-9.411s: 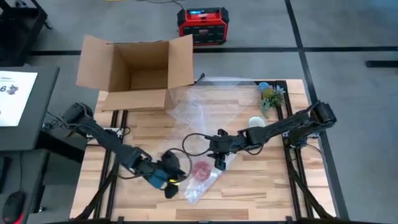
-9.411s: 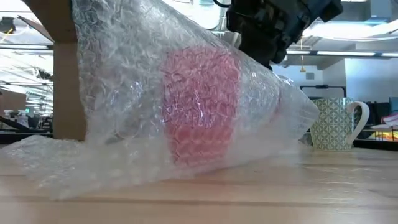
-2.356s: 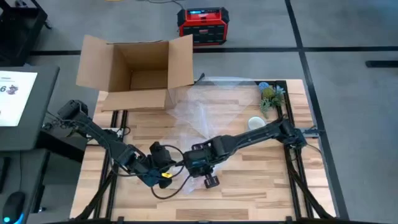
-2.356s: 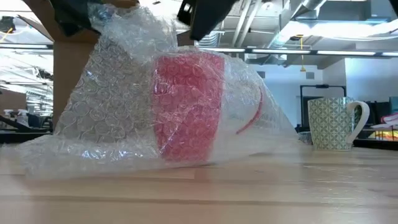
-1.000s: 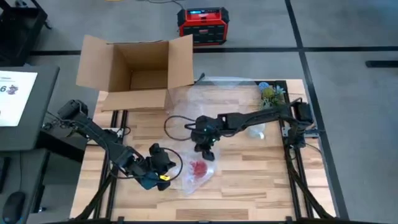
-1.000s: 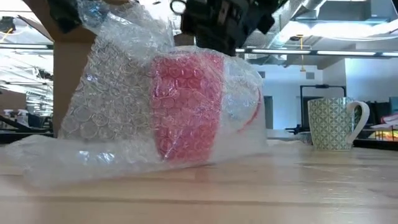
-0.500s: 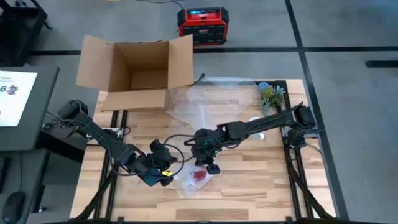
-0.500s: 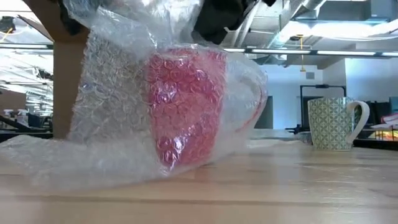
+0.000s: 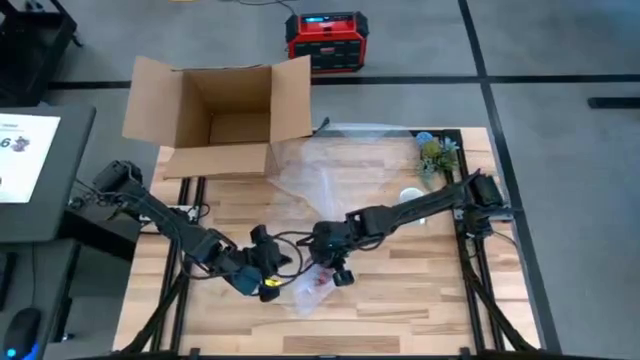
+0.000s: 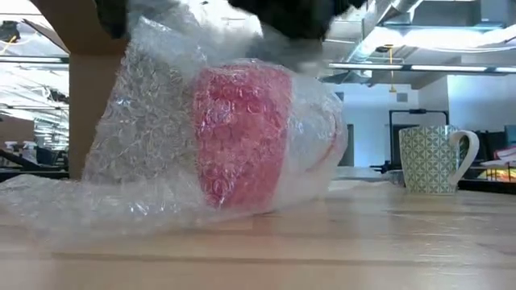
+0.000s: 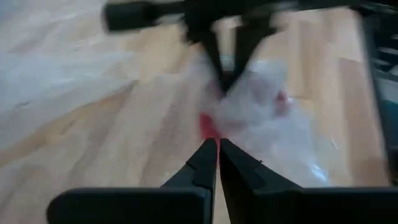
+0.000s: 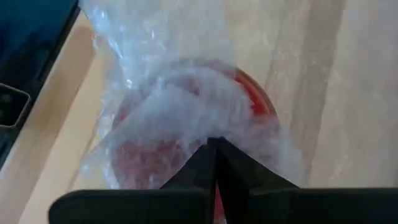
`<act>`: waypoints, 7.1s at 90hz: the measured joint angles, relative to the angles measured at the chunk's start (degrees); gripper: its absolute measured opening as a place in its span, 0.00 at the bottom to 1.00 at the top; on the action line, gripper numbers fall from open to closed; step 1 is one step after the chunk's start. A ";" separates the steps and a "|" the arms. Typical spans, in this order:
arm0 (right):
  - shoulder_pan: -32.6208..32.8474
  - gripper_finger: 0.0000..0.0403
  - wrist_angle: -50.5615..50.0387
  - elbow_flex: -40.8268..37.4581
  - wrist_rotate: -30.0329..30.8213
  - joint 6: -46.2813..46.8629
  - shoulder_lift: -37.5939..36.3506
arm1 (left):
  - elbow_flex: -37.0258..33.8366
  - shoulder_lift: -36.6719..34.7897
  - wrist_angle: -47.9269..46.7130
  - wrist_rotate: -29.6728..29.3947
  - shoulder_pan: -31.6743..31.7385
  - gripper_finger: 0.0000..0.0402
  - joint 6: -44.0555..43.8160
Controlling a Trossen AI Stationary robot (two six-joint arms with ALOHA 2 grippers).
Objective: Wrap mug
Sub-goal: Wrap the red mug with bubble wrap
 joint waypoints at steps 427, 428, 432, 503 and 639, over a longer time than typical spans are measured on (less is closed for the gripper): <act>4.07 0.00 -5.79 1.85 8.89 3.95 -1.83 | -2.25 3.76 11.87 6.27 3.55 0.00 7.18; 4.05 0.00 -5.56 1.89 8.87 3.71 -1.57 | -2.25 3.76 12.07 6.28 3.55 0.00 7.37; 4.01 0.00 -5.31 2.03 8.85 2.71 -0.78 | -2.25 3.76 12.88 6.70 3.45 0.00 8.24; 5.52 0.00 -8.80 9.22 7.43 0.29 1.99 | -2.26 13.97 20.87 14.82 6.34 0.00 12.00; 3.19 0.00 -22.98 26.62 4.33 -3.95 17.81 | -2.36 9.01 -3.09 14.04 1.03 0.00 -3.17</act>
